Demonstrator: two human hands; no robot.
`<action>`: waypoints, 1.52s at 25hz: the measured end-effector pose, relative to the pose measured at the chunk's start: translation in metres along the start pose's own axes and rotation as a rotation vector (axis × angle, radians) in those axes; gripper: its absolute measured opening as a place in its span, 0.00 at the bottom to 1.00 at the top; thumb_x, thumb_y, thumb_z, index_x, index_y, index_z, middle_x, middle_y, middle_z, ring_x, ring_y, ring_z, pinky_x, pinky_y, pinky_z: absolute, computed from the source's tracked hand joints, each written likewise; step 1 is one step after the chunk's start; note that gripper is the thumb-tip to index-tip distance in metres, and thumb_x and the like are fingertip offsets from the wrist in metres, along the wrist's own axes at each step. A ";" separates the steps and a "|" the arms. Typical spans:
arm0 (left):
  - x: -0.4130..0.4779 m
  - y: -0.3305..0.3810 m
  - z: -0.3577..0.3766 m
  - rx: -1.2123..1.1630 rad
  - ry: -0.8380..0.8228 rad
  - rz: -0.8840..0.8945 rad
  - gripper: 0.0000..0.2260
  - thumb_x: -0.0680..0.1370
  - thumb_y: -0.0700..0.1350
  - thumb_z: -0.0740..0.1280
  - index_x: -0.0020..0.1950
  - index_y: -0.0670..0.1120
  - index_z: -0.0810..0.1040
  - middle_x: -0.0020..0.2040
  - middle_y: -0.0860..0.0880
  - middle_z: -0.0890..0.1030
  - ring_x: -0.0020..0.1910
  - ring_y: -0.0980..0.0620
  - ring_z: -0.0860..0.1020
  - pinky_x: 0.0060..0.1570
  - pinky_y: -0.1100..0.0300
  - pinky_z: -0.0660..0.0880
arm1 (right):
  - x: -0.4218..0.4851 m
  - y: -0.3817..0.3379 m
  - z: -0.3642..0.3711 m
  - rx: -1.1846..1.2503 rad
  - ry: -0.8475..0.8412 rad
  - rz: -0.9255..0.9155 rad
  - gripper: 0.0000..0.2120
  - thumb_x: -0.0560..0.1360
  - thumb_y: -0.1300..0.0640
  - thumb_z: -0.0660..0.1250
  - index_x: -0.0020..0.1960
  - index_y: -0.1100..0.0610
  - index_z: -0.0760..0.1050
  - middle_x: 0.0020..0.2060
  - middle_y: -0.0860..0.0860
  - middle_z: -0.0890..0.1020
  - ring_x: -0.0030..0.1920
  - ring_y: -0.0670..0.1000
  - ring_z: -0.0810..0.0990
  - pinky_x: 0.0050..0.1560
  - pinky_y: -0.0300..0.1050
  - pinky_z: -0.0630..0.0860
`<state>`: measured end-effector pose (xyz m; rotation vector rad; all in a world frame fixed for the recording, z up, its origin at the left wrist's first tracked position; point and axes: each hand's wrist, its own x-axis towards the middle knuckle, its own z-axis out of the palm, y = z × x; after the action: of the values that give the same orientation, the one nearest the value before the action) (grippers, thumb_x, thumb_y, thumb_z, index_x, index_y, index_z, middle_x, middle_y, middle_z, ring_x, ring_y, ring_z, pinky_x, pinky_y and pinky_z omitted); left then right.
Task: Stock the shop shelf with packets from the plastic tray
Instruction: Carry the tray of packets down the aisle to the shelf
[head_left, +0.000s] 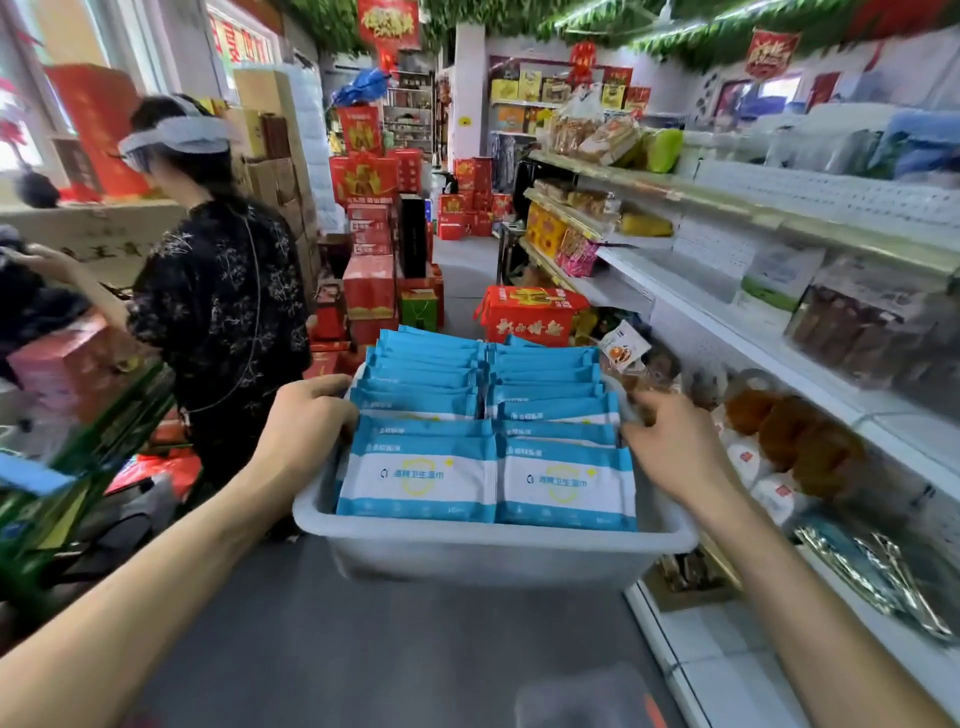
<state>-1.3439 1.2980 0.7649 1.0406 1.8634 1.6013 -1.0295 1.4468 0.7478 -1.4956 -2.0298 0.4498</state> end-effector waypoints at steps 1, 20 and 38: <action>0.033 -0.002 0.013 0.013 0.015 -0.002 0.19 0.68 0.26 0.62 0.36 0.50 0.82 0.42 0.42 0.83 0.42 0.49 0.78 0.43 0.55 0.74 | 0.035 0.003 0.008 -0.005 -0.016 0.004 0.16 0.78 0.56 0.68 0.66 0.54 0.80 0.54 0.51 0.86 0.38 0.39 0.79 0.33 0.40 0.74; 0.688 -0.034 0.285 -0.029 -0.216 0.038 0.22 0.70 0.25 0.61 0.45 0.51 0.84 0.33 0.60 0.85 0.32 0.62 0.80 0.30 0.70 0.73 | 0.656 0.072 0.173 -0.111 0.062 0.181 0.20 0.79 0.52 0.63 0.71 0.52 0.76 0.62 0.55 0.83 0.57 0.57 0.82 0.56 0.54 0.80; 1.106 -0.132 0.569 0.011 -0.094 -0.187 0.27 0.64 0.33 0.63 0.58 0.52 0.85 0.50 0.52 0.88 0.50 0.51 0.86 0.55 0.46 0.82 | 1.206 0.240 0.301 -0.125 -0.059 0.034 0.22 0.78 0.55 0.64 0.72 0.55 0.74 0.58 0.59 0.84 0.57 0.62 0.81 0.52 0.53 0.79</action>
<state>-1.6090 2.5155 0.6547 0.9007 1.8501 1.4126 -1.2894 2.6829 0.6725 -1.6100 -2.1157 0.3913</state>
